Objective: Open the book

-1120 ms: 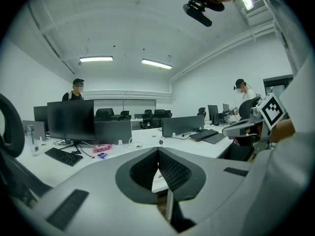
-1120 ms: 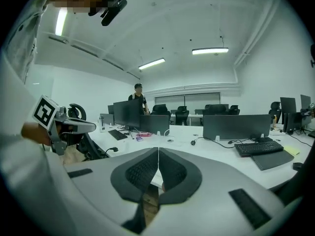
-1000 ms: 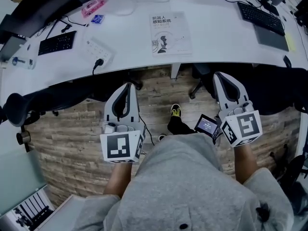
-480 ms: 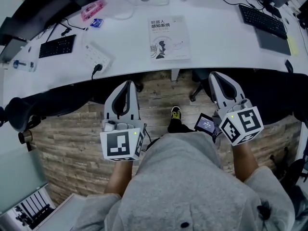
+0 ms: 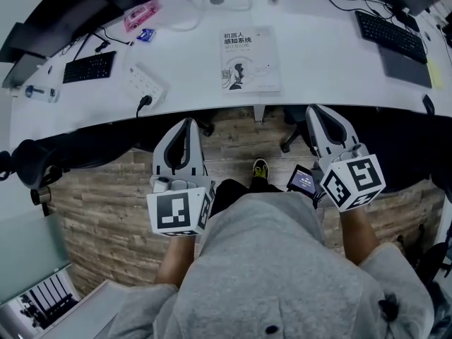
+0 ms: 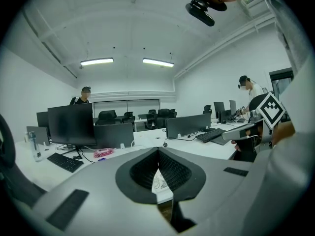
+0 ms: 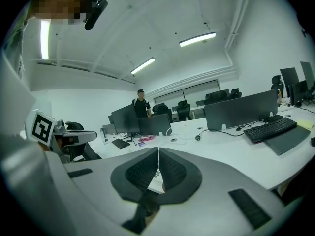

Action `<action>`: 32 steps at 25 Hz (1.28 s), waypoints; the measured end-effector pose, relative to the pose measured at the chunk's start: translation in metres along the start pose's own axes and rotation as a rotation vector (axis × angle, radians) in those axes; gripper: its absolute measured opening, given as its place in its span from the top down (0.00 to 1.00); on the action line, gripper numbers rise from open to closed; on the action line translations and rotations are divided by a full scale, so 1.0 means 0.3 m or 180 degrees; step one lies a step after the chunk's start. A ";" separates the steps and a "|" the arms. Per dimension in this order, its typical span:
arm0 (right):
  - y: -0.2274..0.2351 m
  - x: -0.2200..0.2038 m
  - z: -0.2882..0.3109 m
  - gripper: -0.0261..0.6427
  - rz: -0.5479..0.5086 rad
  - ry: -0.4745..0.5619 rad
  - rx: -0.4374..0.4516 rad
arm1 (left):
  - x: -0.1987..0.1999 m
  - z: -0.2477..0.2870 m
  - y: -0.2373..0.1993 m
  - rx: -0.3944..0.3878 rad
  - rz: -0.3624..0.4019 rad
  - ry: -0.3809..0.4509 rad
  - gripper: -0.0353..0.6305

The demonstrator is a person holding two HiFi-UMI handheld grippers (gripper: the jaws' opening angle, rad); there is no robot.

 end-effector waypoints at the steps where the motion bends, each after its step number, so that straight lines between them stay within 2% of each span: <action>1: 0.003 0.003 0.002 0.92 0.0012 0.0011 0.0010 | 0.008 0.004 0.004 0.0005 0.0018 0.0001 0.93; 19: 0.016 0.004 0.011 0.92 0.0063 0.0108 0.0050 | 0.048 0.037 0.053 -0.0067 0.0132 0.0070 0.93; 32: 0.026 0.010 0.112 0.92 0.0073 0.0036 -0.0108 | 0.020 0.142 -0.034 -0.0150 0.0062 0.0026 0.93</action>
Point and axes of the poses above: the fingertips, and each gripper's own axes: z forward along the fingers, y to its right, x out of its top, the point moved 8 cm from there along -z, backward along the fingers, and after that the axes turned 4 degrees about z, right-handed, at the moved point
